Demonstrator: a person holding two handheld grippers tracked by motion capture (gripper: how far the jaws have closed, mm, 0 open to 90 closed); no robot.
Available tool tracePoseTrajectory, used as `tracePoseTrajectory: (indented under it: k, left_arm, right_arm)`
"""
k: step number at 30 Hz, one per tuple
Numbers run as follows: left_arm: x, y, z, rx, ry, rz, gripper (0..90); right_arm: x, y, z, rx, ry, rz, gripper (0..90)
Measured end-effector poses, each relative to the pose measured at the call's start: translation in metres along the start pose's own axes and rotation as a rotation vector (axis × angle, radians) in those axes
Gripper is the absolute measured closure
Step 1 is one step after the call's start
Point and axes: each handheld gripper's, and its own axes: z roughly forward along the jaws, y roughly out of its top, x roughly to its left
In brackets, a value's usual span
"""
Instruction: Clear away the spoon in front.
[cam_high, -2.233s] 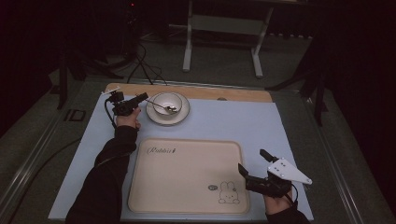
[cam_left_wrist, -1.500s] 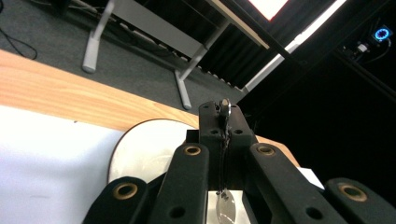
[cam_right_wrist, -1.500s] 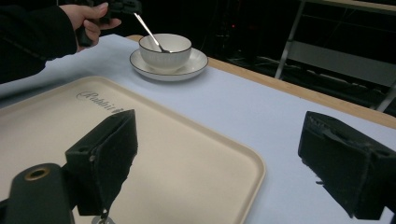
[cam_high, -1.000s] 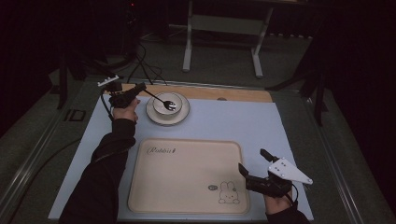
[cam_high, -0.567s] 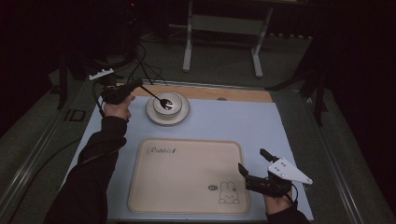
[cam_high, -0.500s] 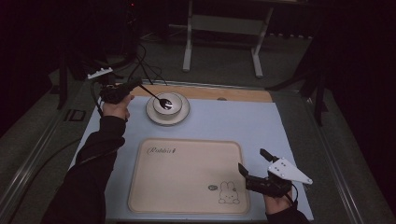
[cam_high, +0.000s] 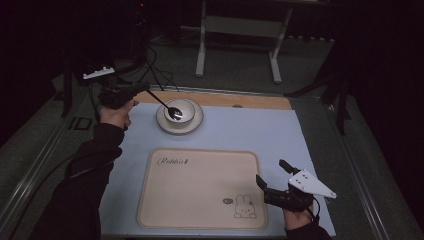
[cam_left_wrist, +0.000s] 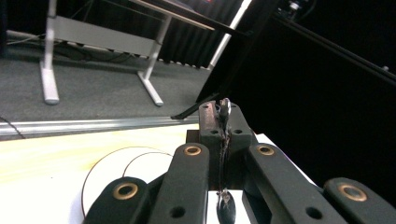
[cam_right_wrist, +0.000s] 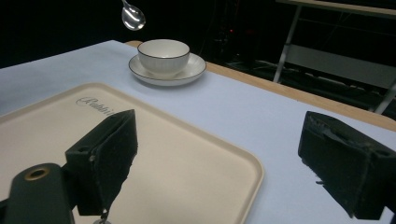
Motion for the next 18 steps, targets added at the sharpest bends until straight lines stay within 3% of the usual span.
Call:
tracePoseTrajectory:
  k: [3,18]
  left_arm:
    - [-0.005,0.003,-0.007,0.02,-0.006,0.033,89.5]
    - [-0.019,0.015,-0.033,0.106,-0.089,0.102,89.5]
  right_arm:
    - [0.0,0.0,0.0,0.001,0.0,-0.002,11.8]
    - [0.001,0.0,0.001,0.004,0.004,0.004,11.8]
